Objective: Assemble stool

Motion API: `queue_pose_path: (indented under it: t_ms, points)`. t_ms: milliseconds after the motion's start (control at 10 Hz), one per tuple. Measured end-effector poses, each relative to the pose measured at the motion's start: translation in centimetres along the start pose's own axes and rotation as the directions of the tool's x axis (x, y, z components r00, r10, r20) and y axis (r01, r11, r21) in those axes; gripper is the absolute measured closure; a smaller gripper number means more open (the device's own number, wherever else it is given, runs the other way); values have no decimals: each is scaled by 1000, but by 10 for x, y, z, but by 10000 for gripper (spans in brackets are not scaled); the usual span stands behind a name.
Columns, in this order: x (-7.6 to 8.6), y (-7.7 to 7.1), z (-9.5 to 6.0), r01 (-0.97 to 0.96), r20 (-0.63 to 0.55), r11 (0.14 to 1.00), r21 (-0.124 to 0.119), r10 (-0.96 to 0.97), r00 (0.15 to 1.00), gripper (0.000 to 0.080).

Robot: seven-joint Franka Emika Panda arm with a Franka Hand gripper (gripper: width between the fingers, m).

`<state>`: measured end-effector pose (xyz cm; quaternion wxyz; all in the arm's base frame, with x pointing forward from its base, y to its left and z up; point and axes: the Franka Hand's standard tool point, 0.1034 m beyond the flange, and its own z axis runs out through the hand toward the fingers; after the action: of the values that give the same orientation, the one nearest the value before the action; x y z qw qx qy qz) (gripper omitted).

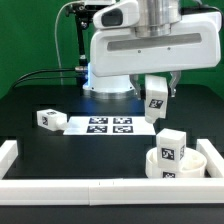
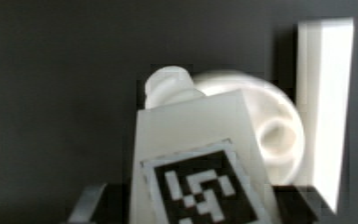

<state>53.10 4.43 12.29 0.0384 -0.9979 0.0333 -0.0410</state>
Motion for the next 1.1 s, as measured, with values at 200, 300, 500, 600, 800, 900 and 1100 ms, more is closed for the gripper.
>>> queue_pose_path:
  t_ms: [200, 300, 500, 600, 800, 900, 1100]
  points:
    - [-4, 2, 3, -1, -20, 1000, -5, 1, 1000, 479]
    - [-4, 2, 3, -10, -18, 1000, 2, 10, 1000, 479]
    - [6, 0, 14, -115, -53, 990, 76, 120, 991, 479]
    - [11, -9, 18, -178, -83, 979, 102, 187, 979, 479]
    - [15, -21, 16, -173, -87, 979, 112, 183, 979, 479]
    - [15, -18, 17, -181, -85, 977, 111, 191, 978, 479]
    - [15, -18, 17, -184, -99, 977, 110, 195, 976, 479]
